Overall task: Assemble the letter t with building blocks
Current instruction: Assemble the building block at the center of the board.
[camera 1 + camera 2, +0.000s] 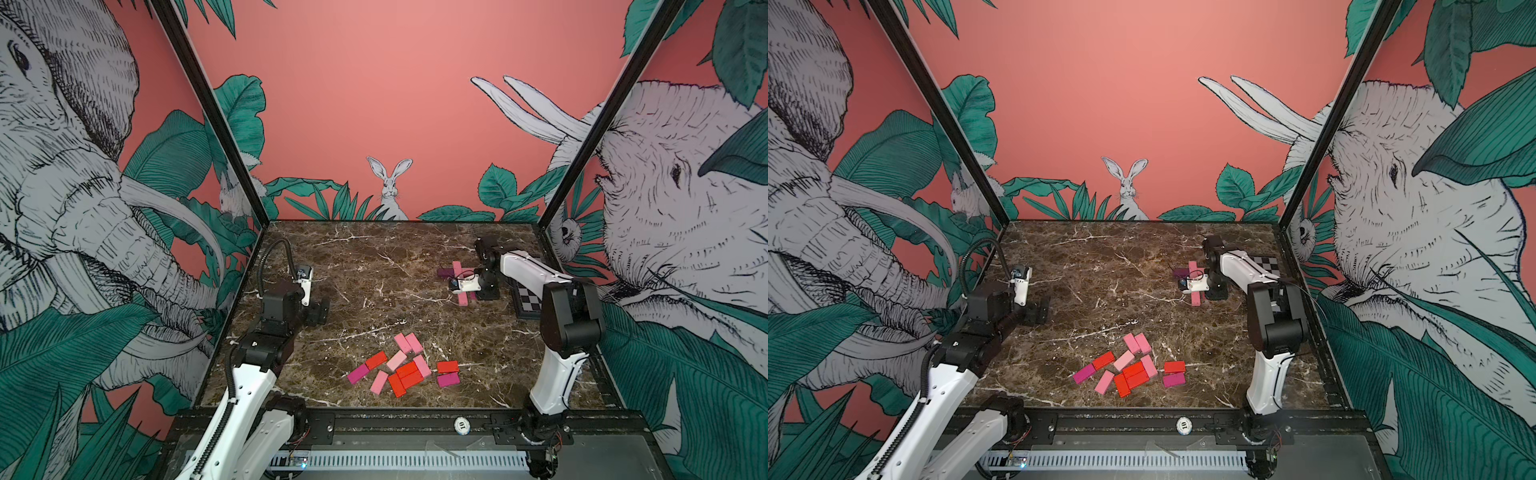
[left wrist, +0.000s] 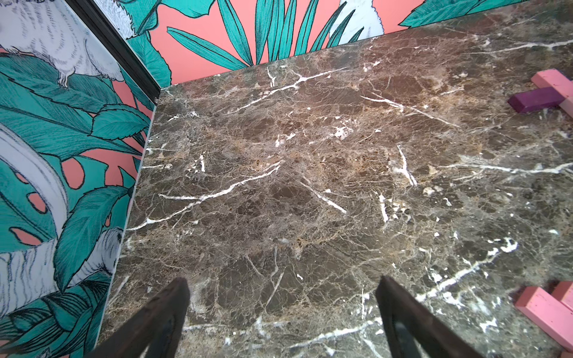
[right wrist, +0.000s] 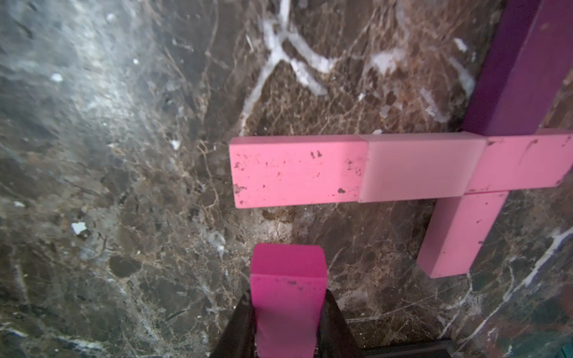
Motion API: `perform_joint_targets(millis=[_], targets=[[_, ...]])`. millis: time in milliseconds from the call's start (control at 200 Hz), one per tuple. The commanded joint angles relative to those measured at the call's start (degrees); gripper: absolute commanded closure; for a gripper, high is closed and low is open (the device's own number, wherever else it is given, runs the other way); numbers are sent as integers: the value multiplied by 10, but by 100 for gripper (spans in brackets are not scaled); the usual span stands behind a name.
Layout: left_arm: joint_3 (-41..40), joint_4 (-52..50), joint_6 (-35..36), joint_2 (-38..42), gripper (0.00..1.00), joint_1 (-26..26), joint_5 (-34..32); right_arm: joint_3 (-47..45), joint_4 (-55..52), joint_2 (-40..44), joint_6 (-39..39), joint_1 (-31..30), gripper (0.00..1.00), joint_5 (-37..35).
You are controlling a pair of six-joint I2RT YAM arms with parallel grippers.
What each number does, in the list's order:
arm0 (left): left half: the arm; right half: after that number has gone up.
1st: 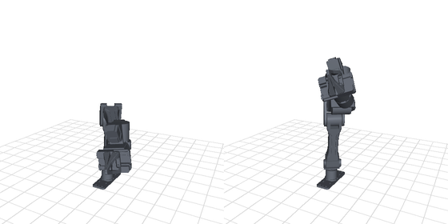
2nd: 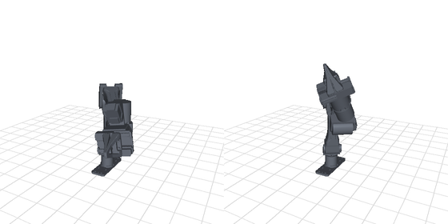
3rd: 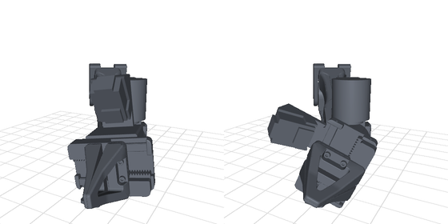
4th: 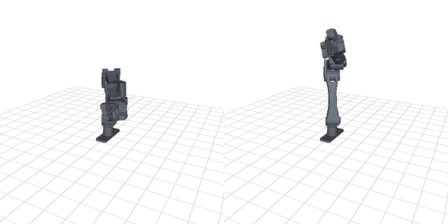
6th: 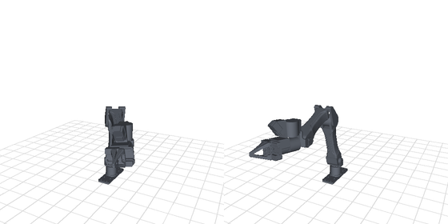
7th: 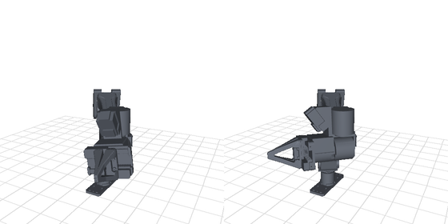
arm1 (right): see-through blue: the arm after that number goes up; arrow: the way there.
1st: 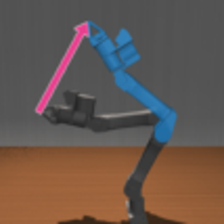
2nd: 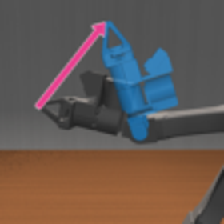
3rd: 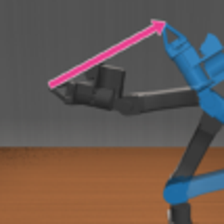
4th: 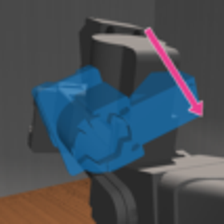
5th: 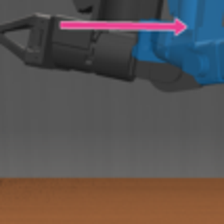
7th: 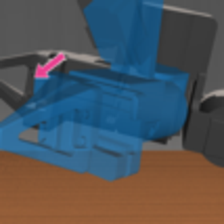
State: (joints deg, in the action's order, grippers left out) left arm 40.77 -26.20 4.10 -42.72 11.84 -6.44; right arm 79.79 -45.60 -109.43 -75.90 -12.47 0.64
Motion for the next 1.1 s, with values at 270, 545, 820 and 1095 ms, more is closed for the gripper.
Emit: perform_joint_targets(millis=[270, 545, 820, 1095], targets=[[-6, 8, 6, 12, 3, 0, -10, -24, 22, -23, -4, 0, 100, -2], [-6, 8, 6, 12, 3, -1, -10, -36, 37, -25, -8, 1, 100, -2], [-6, 7, 6, 13, 3, -1, -10, -34, 37, -32, -4, -1, 100, 5], [-7, 6, 6, 14, 3, -1, -9, -31, 33, -39, 0, -4, 100, 7]])
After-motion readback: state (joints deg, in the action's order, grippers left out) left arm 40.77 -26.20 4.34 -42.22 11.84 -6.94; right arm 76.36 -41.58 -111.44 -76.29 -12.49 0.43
